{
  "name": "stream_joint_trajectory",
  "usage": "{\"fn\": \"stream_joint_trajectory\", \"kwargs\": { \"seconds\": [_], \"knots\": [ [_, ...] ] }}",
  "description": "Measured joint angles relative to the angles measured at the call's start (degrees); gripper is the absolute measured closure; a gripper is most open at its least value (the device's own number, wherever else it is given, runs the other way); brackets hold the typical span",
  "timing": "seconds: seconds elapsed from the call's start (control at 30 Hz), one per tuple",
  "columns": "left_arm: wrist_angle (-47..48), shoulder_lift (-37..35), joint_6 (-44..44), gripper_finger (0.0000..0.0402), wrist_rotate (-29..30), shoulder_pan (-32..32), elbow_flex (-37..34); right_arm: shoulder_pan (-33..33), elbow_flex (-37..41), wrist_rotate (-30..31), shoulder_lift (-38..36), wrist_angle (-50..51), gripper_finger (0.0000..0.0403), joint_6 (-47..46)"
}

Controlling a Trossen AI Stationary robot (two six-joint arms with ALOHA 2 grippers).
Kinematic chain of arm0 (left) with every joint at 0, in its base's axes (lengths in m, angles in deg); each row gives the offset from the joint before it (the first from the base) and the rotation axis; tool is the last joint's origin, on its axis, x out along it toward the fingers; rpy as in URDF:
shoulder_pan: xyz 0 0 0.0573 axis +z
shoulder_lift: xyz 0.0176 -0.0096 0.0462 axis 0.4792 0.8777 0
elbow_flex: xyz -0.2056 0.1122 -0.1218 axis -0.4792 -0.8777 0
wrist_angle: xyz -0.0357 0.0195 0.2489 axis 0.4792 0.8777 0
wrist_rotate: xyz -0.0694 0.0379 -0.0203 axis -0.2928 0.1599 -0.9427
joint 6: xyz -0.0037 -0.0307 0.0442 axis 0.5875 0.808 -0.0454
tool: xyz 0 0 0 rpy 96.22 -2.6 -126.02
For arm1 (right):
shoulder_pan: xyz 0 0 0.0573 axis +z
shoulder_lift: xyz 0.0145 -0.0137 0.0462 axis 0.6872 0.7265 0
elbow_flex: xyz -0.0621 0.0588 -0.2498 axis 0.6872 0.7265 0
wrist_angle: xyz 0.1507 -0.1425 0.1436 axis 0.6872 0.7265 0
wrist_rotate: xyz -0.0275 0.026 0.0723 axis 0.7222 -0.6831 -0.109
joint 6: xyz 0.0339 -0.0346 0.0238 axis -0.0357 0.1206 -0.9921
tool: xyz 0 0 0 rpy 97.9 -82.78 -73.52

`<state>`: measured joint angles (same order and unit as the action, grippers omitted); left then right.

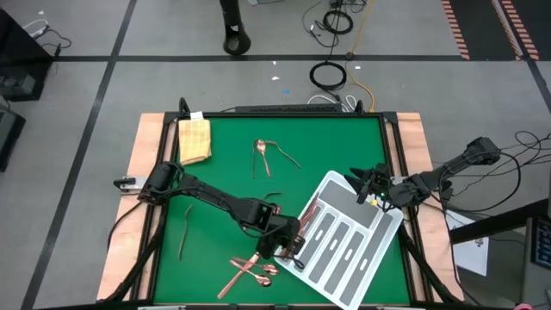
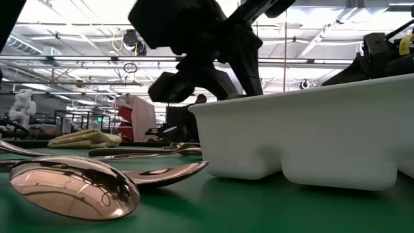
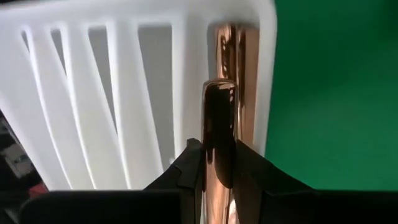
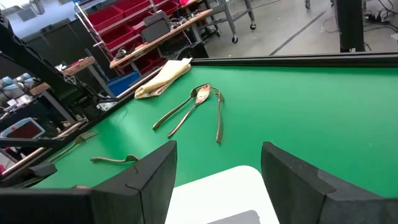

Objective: Sort silverware
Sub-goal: Put the gold table knife into the white cutlery tray

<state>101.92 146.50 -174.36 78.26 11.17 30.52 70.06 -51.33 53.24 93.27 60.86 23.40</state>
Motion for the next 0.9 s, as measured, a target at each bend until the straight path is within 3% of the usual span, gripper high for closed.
{"fn": "stream_joint_trajectory", "kwargs": {
  "seconds": [0.7, 0.9],
  "knots": [
    [-0.88, 0.58, 4.46, 0.0344, -2.49, -1.47, -0.11, 0.0, 0.0, -0.17, -0.02, 0.0, 0.0184, 0.28],
    [-3.77, 1.36, 4.61, 0.0292, -2.72, -1.43, -0.11, 0.0, 0.0, -0.22, -0.04, 0.0, 0.0182, 0.26]
  ]
}}
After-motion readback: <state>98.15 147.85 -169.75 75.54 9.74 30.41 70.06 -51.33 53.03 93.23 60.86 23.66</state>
